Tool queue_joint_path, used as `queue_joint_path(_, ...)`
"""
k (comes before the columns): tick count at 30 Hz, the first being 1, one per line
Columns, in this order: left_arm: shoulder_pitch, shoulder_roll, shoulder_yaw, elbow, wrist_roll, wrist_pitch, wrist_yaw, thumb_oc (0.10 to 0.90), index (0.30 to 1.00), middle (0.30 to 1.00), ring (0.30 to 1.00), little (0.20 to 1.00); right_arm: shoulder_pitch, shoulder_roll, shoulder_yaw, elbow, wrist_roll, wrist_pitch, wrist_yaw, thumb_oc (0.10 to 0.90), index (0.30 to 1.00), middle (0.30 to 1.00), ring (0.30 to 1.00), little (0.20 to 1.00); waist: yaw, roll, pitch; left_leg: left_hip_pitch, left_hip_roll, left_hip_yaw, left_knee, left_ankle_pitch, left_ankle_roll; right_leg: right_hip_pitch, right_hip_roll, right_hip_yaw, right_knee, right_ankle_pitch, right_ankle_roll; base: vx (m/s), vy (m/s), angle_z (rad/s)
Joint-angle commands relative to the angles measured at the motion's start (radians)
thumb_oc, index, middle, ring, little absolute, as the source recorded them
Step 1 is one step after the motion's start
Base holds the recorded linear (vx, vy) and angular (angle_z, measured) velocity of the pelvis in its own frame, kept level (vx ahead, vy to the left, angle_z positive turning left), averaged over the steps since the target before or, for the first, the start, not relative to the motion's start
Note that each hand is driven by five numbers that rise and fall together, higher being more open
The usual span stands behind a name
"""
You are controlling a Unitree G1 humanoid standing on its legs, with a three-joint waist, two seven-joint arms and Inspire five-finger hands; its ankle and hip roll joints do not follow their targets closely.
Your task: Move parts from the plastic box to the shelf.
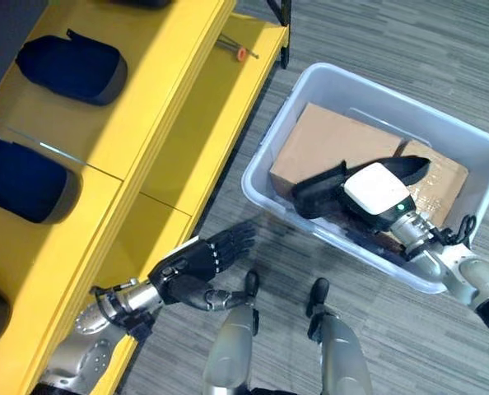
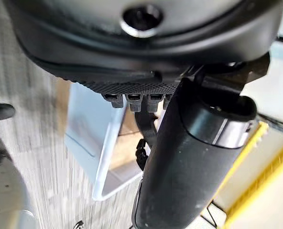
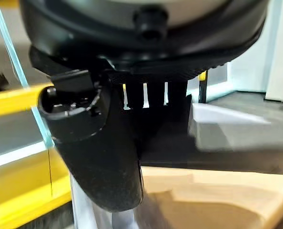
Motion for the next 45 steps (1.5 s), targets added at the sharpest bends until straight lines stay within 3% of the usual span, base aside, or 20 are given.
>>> queue_joint_path(1, 0.028, 0.000, -0.046, -0.103, -0.031, -0.082, -0.062, 0.900, 1.000, 1.000, 1.000, 1.000, -0.140, -0.041, -0.065, 0.005, 0.019, 0.045, -0.082, 0.400, 0.300, 0.300, 0.300, 0.300, 0.014, -0.023, -0.102, 0.043, 0.021, -0.002, -0.128, 0.023, -0.012, 0.097, 0.055, 0.042, 0.068, -0.215, 0.027, 0.06, 0.101, -0.02)
queue_joint_path(7, 0.038, 0.000, -0.057, -0.107, -0.023, -0.087, -0.058, 0.900, 1.000, 1.000, 1.000, 1.000, -0.069, -0.033, -0.118, -0.023, 0.021, 0.059, -0.053, 0.400, 0.300, 0.300, 0.300, 0.300, -0.007, -0.047, -0.195, 0.127, 0.026, 0.022, -0.167, 0.021, -0.016, 0.195, 0.037, 0.053, -0.027, -0.176, 0.048, 0.10, 0.125, -0.08)
queue_joint_path(11, 0.045, -0.037, -0.058, -0.097, -0.041, -0.057, -0.046, 0.900, 1.000, 1.000, 1.000, 1.000, -0.005, -0.018, -0.164, -0.065, 0.086, 0.074, 0.011, 0.400, 0.300, 0.300, 0.300, 0.300, -0.027, -0.064, -0.264, 0.190, 0.032, 0.045, -0.192, 0.014, -0.018, 0.254, 0.022, 0.067, -0.089, -0.144, 0.066, 0.11, 0.126, -0.06)
queue_joint_path(12, 0.048, -0.042, -0.058, -0.094, -0.022, -0.070, -0.041, 0.900, 1.000, 1.000, 1.000, 1.000, 0.006, -0.013, -0.171, -0.069, 0.098, 0.074, 0.024, 0.400, 0.300, 0.300, 0.300, 0.300, -0.029, -0.066, -0.271, 0.200, 0.033, 0.049, -0.197, 0.014, -0.018, 0.263, 0.020, 0.070, -0.099, -0.138, 0.068, 0.14, 0.161, -0.16)
queue_joint_path(13, 0.059, -0.046, -0.055, -0.095, 0.050, -0.134, -0.012, 0.900, 1.000, 1.000, 1.000, 1.000, 0.035, -0.005, -0.191, -0.089, 0.172, 0.097, 0.087, 0.400, 0.300, 0.300, 0.300, 0.300, -0.039, -0.074, -0.297, 0.222, 0.035, 0.060, -0.207, 0.010, -0.020, 0.281, 0.013, 0.077, -0.128, -0.121, 0.077, 0.11, 0.117, -0.15)
queue_joint_path(14, 0.061, -0.045, -0.055, -0.096, 0.071, -0.154, 0.004, 0.900, 1.000, 1.000, 1.000, 1.000, 0.048, -0.001, -0.200, -0.103, 0.191, 0.103, 0.113, 0.400, 0.300, 0.300, 0.300, 0.300, -0.042, -0.077, -0.304, 0.232, 0.036, 0.065, -0.212, 0.009, -0.021, 0.288, 0.011, 0.079, -0.141, -0.113, 0.080, 0.11, 0.134, -0.10)
queue_joint_path(15, 0.061, -0.041, -0.051, -0.098, 0.113, -0.199, 0.043, 0.900, 1.000, 1.000, 1.000, 1.000, 0.067, 0.005, -0.210, -0.124, 0.225, 0.123, 0.165, 0.400, 0.300, 0.300, 0.300, 0.300, -0.049, -0.081, -0.315, 0.247, 0.037, 0.074, -0.219, 0.006, -0.021, 0.299, 0.006, 0.082, -0.160, -0.101, 0.086, 0.07, 0.091, -0.07)
queue_joint_path(18, 0.050, -0.039, -0.040, -0.103, 0.215, -0.248, 0.144, 0.900, 1.000, 1.000, 1.000, 1.000, 0.094, 0.009, -0.226, -0.162, 0.321, 0.172, 0.244, 0.400, 0.300, 0.300, 0.300, 0.300, -0.061, -0.087, -0.330, 0.272, 0.041, 0.090, -0.233, 0.002, -0.022, 0.313, 0.001, 0.088, -0.184, -0.086, 0.095, 0.04, 0.094, -0.15)
queue_joint_path(20, 0.009, -0.028, -0.036, -0.077, 0.394, -0.362, 0.335, 0.900, 1.000, 1.000, 1.000, 1.000, 0.098, 0.029, -0.233, -0.194, 0.358, 0.184, 0.303, 0.400, 0.300, 0.300, 0.300, 0.300, -0.080, -0.097, -0.344, 0.302, 0.042, 0.110, -0.240, -0.006, -0.020, 0.330, 0.001, 0.097, -0.196, -0.080, 0.097, 0.05, 0.109, -0.11)
queue_joint_path(24, -0.047, -0.045, -0.038, -0.065, 0.668, -0.468, 0.537, 0.900, 1.000, 1.000, 1.000, 1.000, 0.129, 0.035, -0.257, -0.267, 0.378, 0.218, 0.414, 0.400, 0.300, 0.300, 0.300, 0.300, -0.101, -0.116, -0.361, 0.332, 0.039, 0.125, -0.249, -0.019, -0.016, 0.346, 0.003, 0.112, -0.206, -0.075, 0.099, 0.03, 0.063, -0.11)
queue_joint_path(25, -0.085, -0.043, -0.037, -0.067, 0.868, -0.519, 0.676, 0.900, 1.000, 1.000, 1.000, 1.000, 0.169, 0.019, -0.271, -0.378, 0.450, 0.275, 0.499, 0.400, 0.300, 0.300, 0.300, 0.300, -0.119, -0.129, -0.375, 0.346, 0.038, 0.136, -0.252, -0.029, -0.014, 0.351, 0.002, 0.125, -0.213, -0.070, 0.102, 0.02, 0.057, -0.09)
queue_joint_path(26, -0.085, -0.043, -0.039, -0.066, 0.870, -0.520, 0.679, 0.900, 1.000, 1.000, 1.000, 1.000, 0.171, 0.018, -0.273, -0.380, 0.450, 0.276, 0.500, 0.400, 0.300, 0.300, 0.300, 0.300, -0.118, -0.129, -0.374, 0.348, 0.038, 0.136, -0.252, -0.030, -0.014, 0.353, 0.002, 0.125, -0.213, -0.071, 0.102, 0.02, 0.064, -0.07)
queue_joint_path(28, -0.124, -0.022, -0.054, -0.064, 1.083, -0.558, 0.788, 0.900, 1.000, 1.000, 1.000, 1.000, 0.180, 0.022, -0.276, -0.421, 0.510, 0.307, 0.566, 0.400, 0.300, 0.300, 0.300, 0.300, -0.136, -0.138, -0.384, 0.359, 0.038, 0.149, -0.254, -0.038, -0.013, 0.356, 0.001, 0.142, -0.221, -0.063, 0.107, -0.01, 0.033, -0.08)
queue_joint_path(31, -0.178, 0.018, -0.095, -0.052, 1.158, -0.549, 0.885, 0.900, 1.000, 1.000, 1.000, 1.000, 0.173, 0.016, -0.248, -0.463, 0.651, 0.330, 0.625, 0.400, 0.300, 0.300, 0.300, 0.300, -0.154, -0.144, -0.390, 0.372, 0.041, 0.163, -0.256, -0.044, -0.014, 0.361, -0.001, 0.151, -0.226, -0.059, 0.113, -0.01, 0.033, -0.12)
queue_joint_path(36, -0.283, 0.064, -0.193, -0.014, 1.299, -0.549, 1.001, 0.900, 1.000, 1.000, 1.000, 1.000, 0.124, 0.023, -0.204, -0.480, 0.645, 0.323, 0.649, 0.400, 0.300, 0.300, 0.300, 0.300, -0.181, -0.148, -0.403, 0.388, 0.039, 0.180, -0.257, -0.046, -0.010, 0.361, -0.006, 0.178, -0.230, -0.040, 0.122, -0.01, 0.049, -0.14)
queue_joint_path(39, -0.331, 0.057, -0.255, -0.001, 1.300, -0.555, 0.986, 0.900, 1.000, 1.000, 1.000, 1.000, 0.061, 0.031, -0.191, -0.509, 0.605, 0.344, 0.637, 0.400, 0.300, 0.300, 0.300, 0.300, -0.193, -0.148, -0.411, 0.395, 0.033, 0.185, -0.256, -0.053, -0.007, 0.364, -0.010, 0.193, -0.239, -0.032, 0.129, 0.00, 0.044, -0.11)
queue_joint_path(45, -0.339, 0.026, -0.310, 0.000, 1.219, -0.535, 0.898, 0.900, 1.000, 1.000, 1.000, 1.000, -0.014, 0.050, -0.183, -0.531, 0.371, 0.358, 0.551, 0.400, 0.300, 0.300, 0.300, 0.300, -0.200, -0.139, -0.421, 0.406, 0.032, 0.194, -0.256, -0.062, -0.005, 0.369, -0.013, 0.207, -0.248, -0.028, 0.136, 0.01, 0.026, -0.08)
